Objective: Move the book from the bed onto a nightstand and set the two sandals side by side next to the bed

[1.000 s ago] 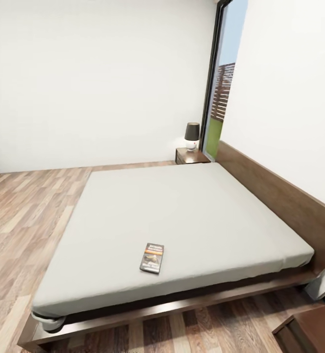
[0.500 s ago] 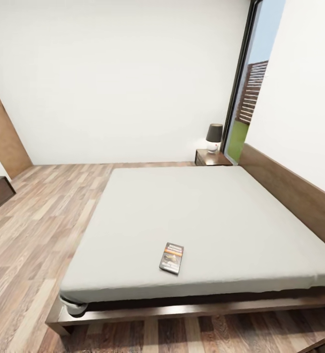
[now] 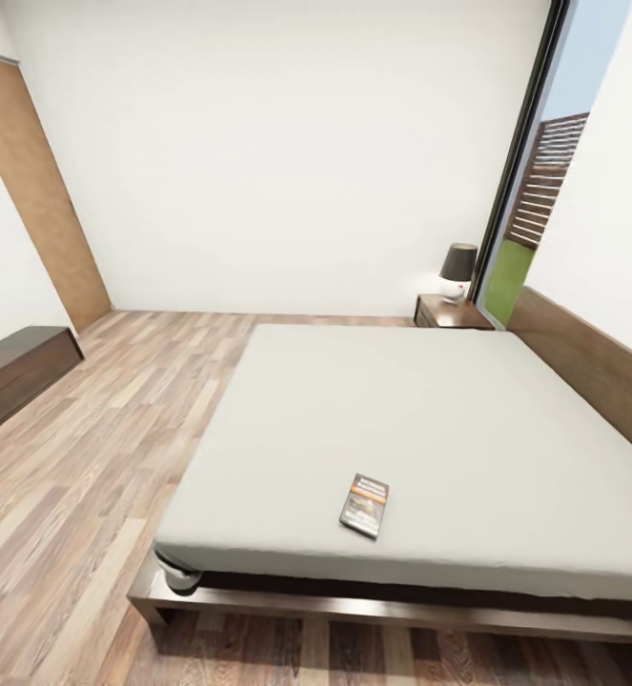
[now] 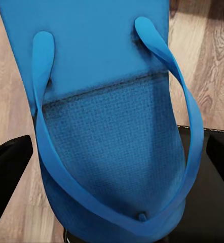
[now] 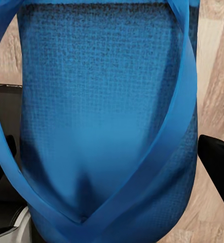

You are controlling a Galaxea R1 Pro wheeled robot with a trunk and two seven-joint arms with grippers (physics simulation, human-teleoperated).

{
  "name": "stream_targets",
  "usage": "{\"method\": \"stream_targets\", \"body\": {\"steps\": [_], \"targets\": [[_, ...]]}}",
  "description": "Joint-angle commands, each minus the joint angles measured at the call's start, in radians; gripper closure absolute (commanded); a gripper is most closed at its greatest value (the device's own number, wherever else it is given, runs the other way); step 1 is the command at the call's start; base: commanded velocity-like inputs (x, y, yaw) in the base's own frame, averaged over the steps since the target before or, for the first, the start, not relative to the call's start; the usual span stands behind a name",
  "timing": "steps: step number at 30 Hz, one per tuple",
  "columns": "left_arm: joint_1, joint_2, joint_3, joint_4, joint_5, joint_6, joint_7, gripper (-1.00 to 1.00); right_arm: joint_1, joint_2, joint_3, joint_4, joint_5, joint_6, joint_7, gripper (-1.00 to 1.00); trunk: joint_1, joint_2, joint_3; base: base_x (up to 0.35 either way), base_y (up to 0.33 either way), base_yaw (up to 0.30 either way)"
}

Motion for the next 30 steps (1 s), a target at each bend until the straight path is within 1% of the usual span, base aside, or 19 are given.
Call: {"method": "stream_targets", "body": {"steps": [1, 7, 15, 17, 19, 20, 22, 27, 30], "targets": [[-0.001, 0.0, -0.007, 0.001, 0.009, -0.004, 0.0, 1.0, -0.001, 0.0, -0.002, 0.001, 0.008, -0.005, 0.002, 1.0, 0.001, -0.002, -0.002, 0.0, 0.08, 0.16], [-0.001, 0.0, -0.008, 0.0, 0.009, -0.003, 0.001, 1.0, -0.001, -0.002, -0.004, -0.004, 0.001, -0.004, 0.002, 1.0, 0.001, -0.002, -0.003, 0.0, 0.03, 0.055], [-0.002, 0.0, -0.012, -0.001, 0.009, 0.003, 0.003, 1.0, -0.001, -0.001, -0.005, -0.007, -0.002, -0.001, 0.003, 1.0, 0.001, -0.002, -0.013, 0.0, 0.004, 0.008], [-0.003, 0.0, -0.021, -0.002, 0.009, 0.027, 0.003, 1.0, -0.001, -0.002, -0.007, -0.009, -0.002, 0.0, 0.004, 1.0, 0.001, -0.002, -0.016, 0.0, 0.001, 0.002], [-0.005, -0.001, -0.029, -0.005, 0.01, 0.079, 0.002, 1.0, -0.001, -0.002, -0.008, -0.011, -0.002, 0.003, 0.006, 1.0, 0.001, -0.002, -0.02, 0.0, 0.0, 0.0], [-0.007, -0.001, -0.033, -0.008, 0.011, 0.118, 0.003, 1.0, -0.001, -0.001, -0.007, -0.013, -0.002, 0.004, 0.006, 1.0, 0.001, -0.002, -0.021, 0.0, 0.0, 0.0], [-0.01, -0.002, -0.036, -0.009, 0.011, 0.148, 0.003, 1.0, -0.001, -0.001, -0.007, -0.013, -0.002, 0.005, 0.006, 1.0, 0.001, -0.002, -0.024, 0.0, 0.0, 0.0], [-0.016, -0.005, -0.04, -0.012, 0.012, 0.191, 0.003, 1.0, -0.001, -0.001, -0.008, -0.014, -0.003, 0.008, 0.006, 1.0, 0.001, -0.002, -0.033, 0.0, 0.0, 0.0], [-0.018, -0.007, -0.041, -0.012, 0.012, 0.2, 0.003, 1.0, -0.002, -0.001, -0.007, -0.015, -0.003, 0.01, 0.006, 1.0, 0.001, -0.002, -0.038, 0.0, 0.0, 0.0]]}}
